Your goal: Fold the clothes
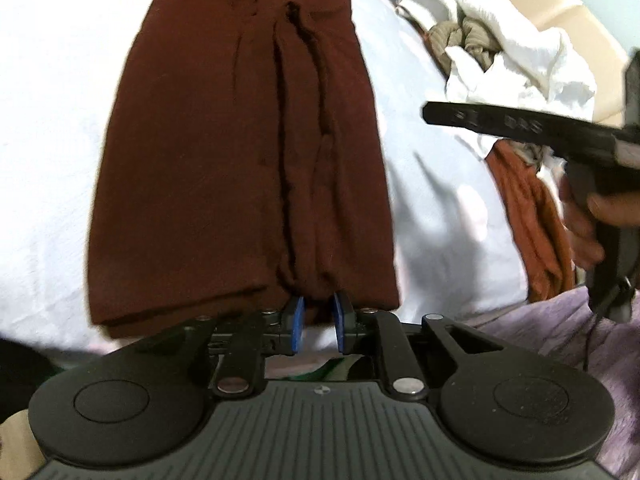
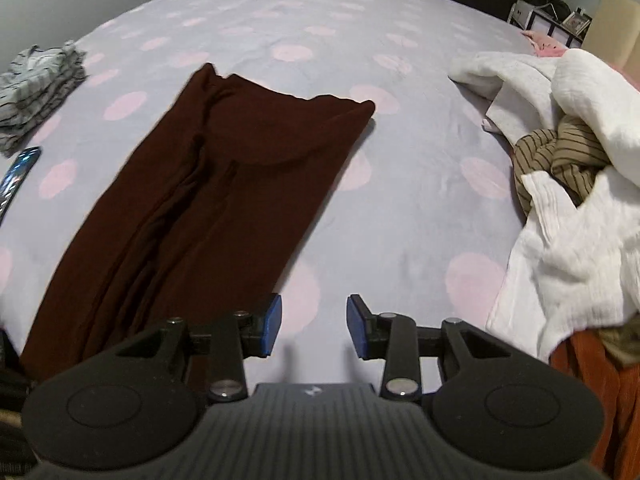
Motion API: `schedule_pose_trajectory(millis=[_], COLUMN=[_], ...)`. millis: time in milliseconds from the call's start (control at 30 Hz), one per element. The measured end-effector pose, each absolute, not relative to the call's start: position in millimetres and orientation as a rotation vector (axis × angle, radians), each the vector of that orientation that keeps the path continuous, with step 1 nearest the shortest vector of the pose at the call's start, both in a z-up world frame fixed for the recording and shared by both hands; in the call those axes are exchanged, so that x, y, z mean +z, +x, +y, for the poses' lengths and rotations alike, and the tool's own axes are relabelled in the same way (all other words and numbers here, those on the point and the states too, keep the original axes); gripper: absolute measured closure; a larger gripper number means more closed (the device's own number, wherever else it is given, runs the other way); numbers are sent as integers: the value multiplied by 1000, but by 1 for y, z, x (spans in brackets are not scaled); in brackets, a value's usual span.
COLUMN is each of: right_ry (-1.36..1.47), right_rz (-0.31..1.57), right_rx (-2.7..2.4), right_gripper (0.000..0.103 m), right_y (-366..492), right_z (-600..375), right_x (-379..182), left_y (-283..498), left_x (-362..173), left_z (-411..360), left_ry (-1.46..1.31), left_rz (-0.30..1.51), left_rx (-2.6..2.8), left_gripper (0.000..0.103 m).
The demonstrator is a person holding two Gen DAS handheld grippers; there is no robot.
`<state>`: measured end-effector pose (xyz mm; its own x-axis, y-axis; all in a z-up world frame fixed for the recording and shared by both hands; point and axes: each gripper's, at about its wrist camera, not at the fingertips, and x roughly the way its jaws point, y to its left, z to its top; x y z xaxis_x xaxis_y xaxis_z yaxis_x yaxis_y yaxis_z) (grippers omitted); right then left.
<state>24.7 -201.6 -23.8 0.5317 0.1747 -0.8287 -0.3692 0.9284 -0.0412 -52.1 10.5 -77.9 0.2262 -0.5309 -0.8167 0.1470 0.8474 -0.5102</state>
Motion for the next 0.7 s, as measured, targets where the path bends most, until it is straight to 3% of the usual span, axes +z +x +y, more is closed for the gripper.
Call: schedule_pose_trajectory(millis=[300,367,433,567,667,700], right_ry=[-182,-200,-242,-364,-448,-445], right_rz=[922,913,907,889,847,854], right_rx=[511,578,616,661,634,629], right_gripper=[61,57,53,45,52,65], right_y=[-50,-67,-80,-91,-90,-87], right_z=[-183,-168,-154,-130,-120,-120], right_x=[-36,-41,-46,-58,-66,-67], left_y=[-74,-76,-77,-75,-70,-69], left_x=[-35,-26,-24,-35,-45,-48], left_z=[22,23,26,26,25,24], left_ry=[-235,-175,-120,-18,2,10], left_rz=[1120,1079,1051,1038,1058,1069], left_rx=[-494,-468,-422,-344,-342,-340], left_gripper=[88,84,73,71,71,71])
